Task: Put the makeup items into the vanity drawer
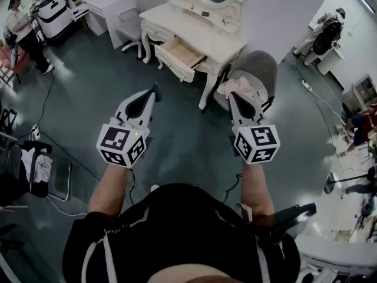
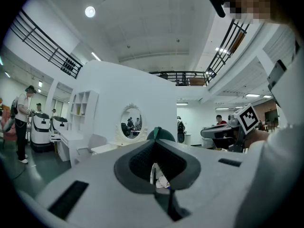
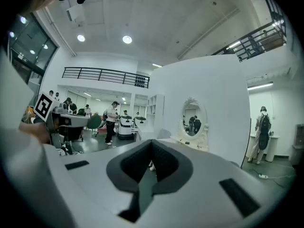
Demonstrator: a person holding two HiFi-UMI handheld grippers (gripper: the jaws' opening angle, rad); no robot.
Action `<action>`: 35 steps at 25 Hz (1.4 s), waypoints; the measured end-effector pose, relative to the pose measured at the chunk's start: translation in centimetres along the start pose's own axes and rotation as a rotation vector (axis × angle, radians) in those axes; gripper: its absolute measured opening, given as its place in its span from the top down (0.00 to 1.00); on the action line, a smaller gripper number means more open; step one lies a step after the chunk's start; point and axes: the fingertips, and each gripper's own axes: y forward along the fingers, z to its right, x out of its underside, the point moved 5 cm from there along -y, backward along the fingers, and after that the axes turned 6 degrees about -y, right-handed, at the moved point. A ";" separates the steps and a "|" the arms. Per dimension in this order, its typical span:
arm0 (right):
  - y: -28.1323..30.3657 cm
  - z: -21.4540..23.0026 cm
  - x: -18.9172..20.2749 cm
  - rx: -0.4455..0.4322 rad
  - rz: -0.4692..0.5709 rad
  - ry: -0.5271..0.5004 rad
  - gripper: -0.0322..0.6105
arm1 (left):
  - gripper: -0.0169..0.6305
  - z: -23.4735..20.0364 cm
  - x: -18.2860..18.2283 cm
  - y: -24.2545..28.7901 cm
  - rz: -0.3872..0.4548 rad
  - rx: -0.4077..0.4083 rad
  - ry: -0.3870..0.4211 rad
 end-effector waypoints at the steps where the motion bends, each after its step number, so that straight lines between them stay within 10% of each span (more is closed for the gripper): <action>1: 0.1 0.2 0.0 -0.001 0.000 -0.001 0.94 | 0.97 -0.1 -0.1 0.2 0.007 -0.003 0.001; 35: 4.0 -5.2 -1.4 0.045 0.012 0.031 0.94 | 0.97 -6.9 -1.0 -1.1 0.039 0.066 0.008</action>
